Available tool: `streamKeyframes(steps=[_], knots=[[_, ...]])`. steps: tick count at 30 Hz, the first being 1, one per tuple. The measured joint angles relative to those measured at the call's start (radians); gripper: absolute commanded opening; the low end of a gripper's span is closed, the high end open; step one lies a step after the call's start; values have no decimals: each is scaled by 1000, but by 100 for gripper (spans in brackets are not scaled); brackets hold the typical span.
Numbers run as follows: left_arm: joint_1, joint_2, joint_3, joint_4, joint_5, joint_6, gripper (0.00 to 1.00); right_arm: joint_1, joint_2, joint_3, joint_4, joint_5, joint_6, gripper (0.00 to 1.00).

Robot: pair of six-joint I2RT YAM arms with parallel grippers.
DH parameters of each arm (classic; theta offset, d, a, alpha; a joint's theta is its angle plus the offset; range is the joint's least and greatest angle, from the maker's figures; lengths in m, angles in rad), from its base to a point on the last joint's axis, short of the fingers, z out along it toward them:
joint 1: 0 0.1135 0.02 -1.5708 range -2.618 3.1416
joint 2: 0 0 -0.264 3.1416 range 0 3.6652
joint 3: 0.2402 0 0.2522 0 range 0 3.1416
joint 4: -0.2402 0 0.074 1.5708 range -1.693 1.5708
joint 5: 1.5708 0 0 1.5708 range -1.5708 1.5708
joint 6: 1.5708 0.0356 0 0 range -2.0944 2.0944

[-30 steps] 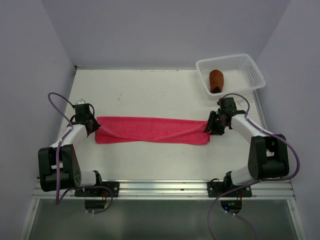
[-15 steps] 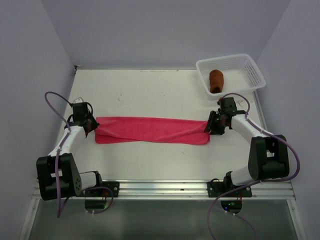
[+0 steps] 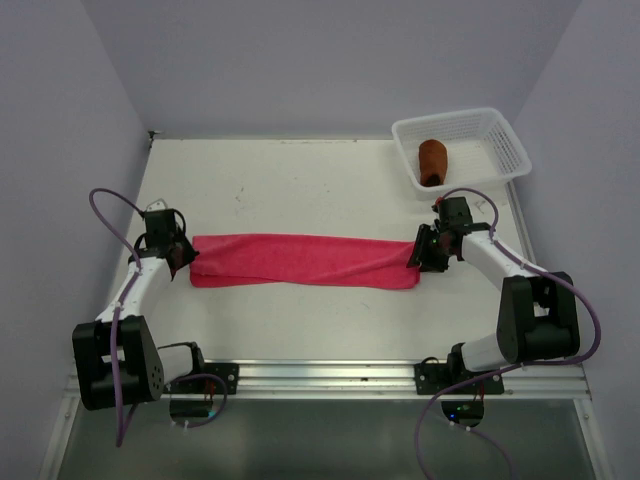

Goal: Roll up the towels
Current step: Fold the towel

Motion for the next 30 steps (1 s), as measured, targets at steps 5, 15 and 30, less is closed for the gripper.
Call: streamKeyframes(steps=[5,15,30], knots=[[0,10,-24,3,0,0,0,19,0,0,-2,0,-7,41],[0,53,-32,16,-48,12,27,37,2,0,-11,19,-20,43],[-17,-54,50,102,25,67,12,37,37,21,-6,136,-11,40]])
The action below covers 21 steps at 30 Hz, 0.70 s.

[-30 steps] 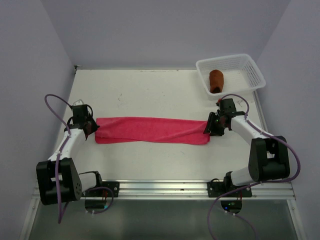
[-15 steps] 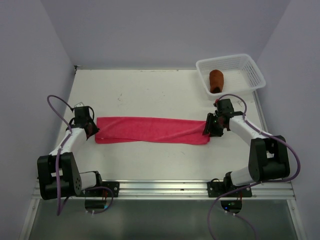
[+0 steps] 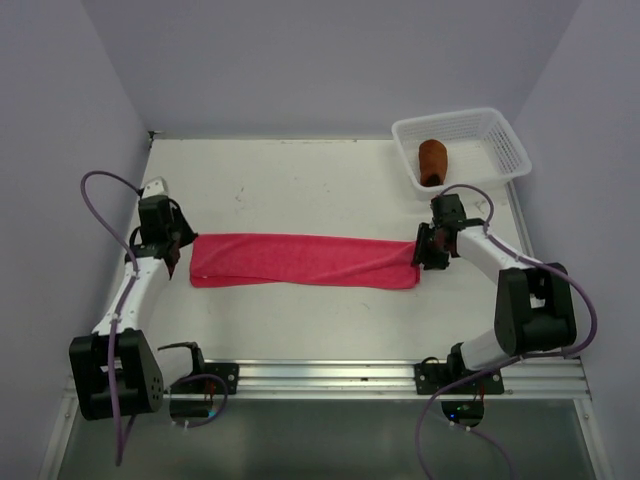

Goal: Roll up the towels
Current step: Fold the towel

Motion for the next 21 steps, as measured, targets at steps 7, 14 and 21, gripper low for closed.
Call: streamKeyframes(steps=[7,14,21], knots=[[-77,117,0,148,139,7,0,0,71,113,14,44,9,36],[-163,344,14,220,151,-23,0,0,150,190,22,50,13,35],[-169,444,49,240,134,-54,0,0,203,214,23,50,14,20]])
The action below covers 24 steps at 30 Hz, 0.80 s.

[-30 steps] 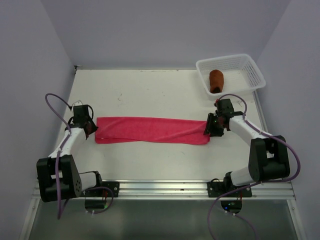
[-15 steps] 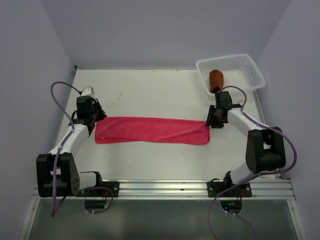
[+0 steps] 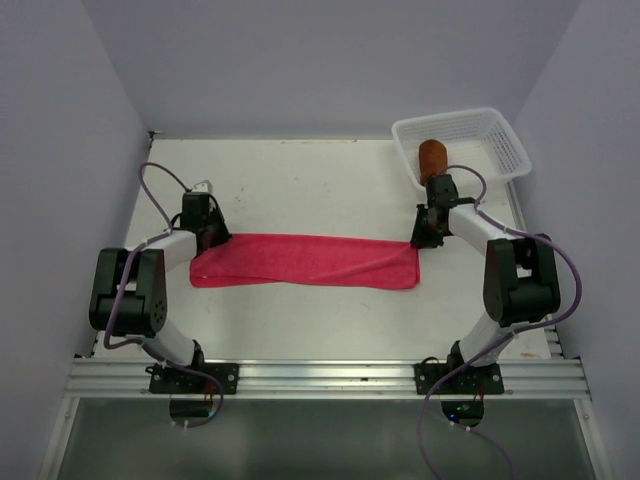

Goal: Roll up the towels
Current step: Fold the towel

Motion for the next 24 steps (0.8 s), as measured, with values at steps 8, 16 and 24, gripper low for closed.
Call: streamKeyframes(steps=[8,16,24], knots=[[0,42,34,16,-43,-14,0,0,5,1,0,8,1,6],[0,74,52,16,-54,-18,0,-7,34,0,-1,28,-1,0],[0,88,66,12,-58,-18,0,-14,42,0,-5,26,-2,14]])
